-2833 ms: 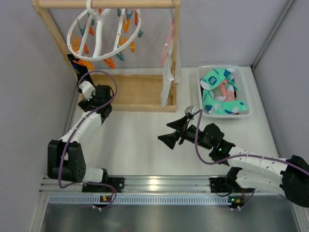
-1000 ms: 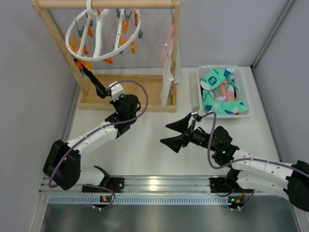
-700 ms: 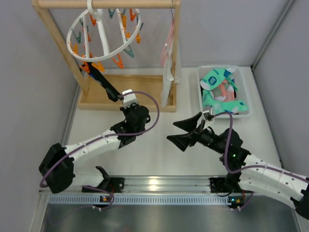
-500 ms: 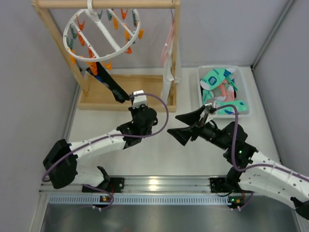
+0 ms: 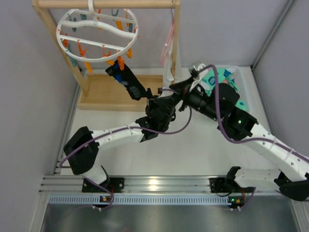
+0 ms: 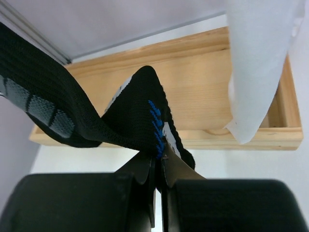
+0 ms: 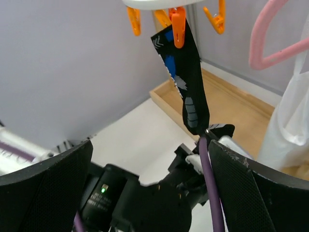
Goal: Remove the socks clipped to the hanger
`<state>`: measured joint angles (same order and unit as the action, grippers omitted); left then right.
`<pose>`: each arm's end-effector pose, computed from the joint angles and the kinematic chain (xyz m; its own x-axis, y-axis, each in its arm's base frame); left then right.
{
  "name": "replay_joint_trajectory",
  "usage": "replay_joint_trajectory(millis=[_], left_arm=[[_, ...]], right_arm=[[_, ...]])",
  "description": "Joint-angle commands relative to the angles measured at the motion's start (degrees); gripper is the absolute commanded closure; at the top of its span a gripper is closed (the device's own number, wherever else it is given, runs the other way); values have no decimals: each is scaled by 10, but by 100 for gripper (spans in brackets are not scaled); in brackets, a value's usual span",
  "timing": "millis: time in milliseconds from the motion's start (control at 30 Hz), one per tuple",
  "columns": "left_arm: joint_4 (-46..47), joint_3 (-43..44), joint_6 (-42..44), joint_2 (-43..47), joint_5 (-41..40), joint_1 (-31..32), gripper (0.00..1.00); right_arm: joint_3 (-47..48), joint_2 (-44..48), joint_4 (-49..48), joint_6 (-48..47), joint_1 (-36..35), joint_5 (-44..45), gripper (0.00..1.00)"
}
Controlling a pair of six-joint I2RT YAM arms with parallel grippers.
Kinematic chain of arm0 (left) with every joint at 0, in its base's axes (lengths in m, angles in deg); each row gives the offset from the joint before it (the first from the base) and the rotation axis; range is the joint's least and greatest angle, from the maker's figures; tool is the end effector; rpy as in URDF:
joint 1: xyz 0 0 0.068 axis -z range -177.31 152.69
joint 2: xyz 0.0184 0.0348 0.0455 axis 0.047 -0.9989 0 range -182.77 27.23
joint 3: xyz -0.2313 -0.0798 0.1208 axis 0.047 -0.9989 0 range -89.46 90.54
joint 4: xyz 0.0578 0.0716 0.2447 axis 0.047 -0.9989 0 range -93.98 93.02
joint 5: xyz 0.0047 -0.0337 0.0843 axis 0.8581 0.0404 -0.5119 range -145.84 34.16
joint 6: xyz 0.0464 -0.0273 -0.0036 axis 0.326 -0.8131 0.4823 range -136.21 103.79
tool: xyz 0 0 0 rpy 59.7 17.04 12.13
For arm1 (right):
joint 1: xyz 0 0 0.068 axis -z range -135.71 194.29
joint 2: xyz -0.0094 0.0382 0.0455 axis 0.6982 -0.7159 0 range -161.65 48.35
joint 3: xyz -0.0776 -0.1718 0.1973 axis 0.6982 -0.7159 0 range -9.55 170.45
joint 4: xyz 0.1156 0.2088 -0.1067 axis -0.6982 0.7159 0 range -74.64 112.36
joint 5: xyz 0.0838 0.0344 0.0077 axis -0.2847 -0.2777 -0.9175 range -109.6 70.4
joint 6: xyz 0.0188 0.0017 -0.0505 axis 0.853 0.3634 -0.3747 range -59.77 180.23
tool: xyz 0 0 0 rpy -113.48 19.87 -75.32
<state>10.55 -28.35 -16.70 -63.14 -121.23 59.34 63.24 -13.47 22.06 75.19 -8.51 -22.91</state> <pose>0.2179 -0.2723 0.2771 -0.2025 0.3013 -0.9318 -0.1182 0.9370 0.3287 0.1396 0.1872 0.4600 -0.1708 0.2014 -0.9645 -0.8135 0.5235 0.2534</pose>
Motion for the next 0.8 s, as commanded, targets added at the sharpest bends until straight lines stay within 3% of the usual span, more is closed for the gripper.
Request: replay_joint_trajectory(millis=[0,167,500,667,767], left_arm=[[14,38,130,-31,-17,19,100],[16,55,221,-65,-13,35,100],[17,53,277,-57,30,38,100],[17,69,310,-60,33,38,100],[17,80,313,-64,35,38,100]], right_arm=[[105,-70,106,-46,-6,30,0],[252,-191,171,-77,-24,84,5],[457,-355,227,-144,-80,234,12],[603,-458,255,-208,-81,258,17],[633,-498,236,-231,-82,271,20]])
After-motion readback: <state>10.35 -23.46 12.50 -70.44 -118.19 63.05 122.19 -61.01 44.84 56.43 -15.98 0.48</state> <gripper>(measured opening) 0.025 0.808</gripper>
